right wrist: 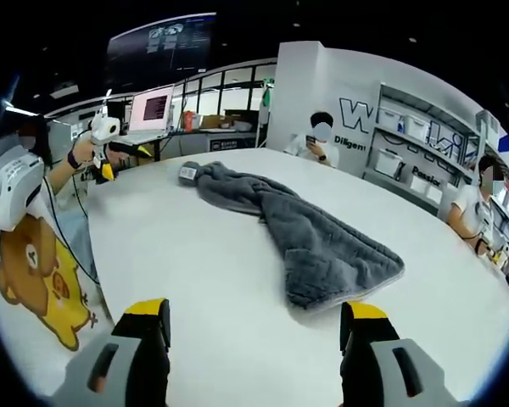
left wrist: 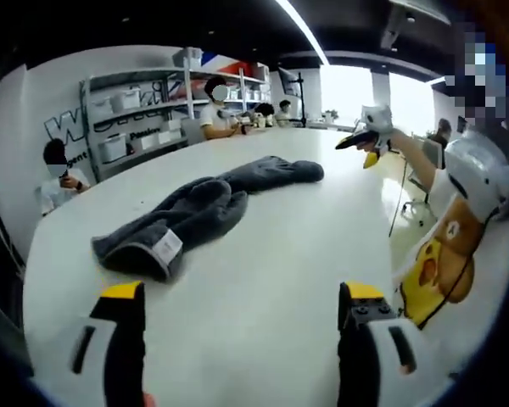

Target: Fold the towel on the table until its edges align and the towel forms a compact rectangular stack.

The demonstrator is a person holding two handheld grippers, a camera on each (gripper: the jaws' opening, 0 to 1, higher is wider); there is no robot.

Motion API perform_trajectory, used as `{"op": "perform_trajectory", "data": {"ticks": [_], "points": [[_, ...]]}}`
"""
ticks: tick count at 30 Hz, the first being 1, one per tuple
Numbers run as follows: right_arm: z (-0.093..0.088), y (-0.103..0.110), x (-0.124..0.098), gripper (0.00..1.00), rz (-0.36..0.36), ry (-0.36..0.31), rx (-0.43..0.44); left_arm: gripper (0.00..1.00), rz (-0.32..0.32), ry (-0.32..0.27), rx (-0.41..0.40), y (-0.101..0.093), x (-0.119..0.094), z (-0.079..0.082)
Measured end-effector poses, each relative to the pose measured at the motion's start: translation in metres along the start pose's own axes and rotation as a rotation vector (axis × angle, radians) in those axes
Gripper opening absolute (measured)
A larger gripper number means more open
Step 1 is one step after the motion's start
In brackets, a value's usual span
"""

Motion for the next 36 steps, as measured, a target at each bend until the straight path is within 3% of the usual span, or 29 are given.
{"op": "perform_trajectory", "data": {"ticks": [16,36], "points": [[-0.005,0.004,-0.002,0.86,0.000,0.001,0.010,0.99,-0.004,0.036,0.026,-0.011,-0.005,-0.016],[-0.006,0.005,-0.003,0.86,-0.003,0.009,0.000,0.99,-0.001,0.035,0.034,-0.009,-0.002,-0.017]]}}
Point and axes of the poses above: the point that each gripper's makers call its tool centre point, and the gripper's own axes: x roughly forward along the fingers, y roughly to its left, z roughly out of its top, the point moved 3 cm from there along -x, roughly backward along the fingers, and after that the axes turned 15 degrees about -x, right-handed, at the moved point
